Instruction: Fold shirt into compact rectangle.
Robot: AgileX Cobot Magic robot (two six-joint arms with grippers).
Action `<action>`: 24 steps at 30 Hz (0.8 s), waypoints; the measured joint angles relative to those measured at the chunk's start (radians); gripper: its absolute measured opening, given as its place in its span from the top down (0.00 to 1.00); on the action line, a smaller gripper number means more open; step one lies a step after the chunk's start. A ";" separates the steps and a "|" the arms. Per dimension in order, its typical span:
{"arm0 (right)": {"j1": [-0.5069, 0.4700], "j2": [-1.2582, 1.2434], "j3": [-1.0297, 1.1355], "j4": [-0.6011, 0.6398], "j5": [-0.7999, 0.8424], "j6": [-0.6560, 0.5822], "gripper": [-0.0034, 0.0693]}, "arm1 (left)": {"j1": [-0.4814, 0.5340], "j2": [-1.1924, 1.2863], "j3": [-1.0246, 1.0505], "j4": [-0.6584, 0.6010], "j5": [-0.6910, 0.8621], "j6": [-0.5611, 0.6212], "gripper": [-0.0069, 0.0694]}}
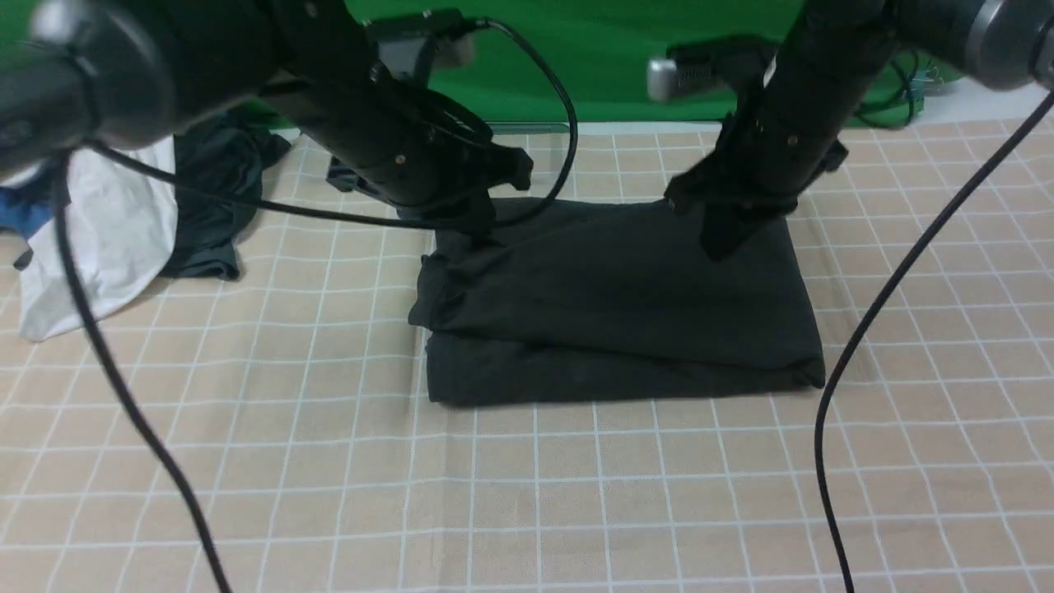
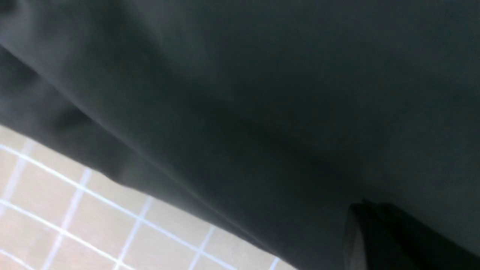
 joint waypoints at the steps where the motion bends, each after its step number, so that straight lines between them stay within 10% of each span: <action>1: 0.000 0.001 0.034 0.000 -0.017 0.000 0.90 | 0.001 0.021 -0.004 0.003 -0.003 0.000 0.89; 24: -0.005 -0.045 0.287 -0.052 -0.137 -0.022 0.90 | 0.069 0.036 -0.050 0.137 0.017 -0.173 0.89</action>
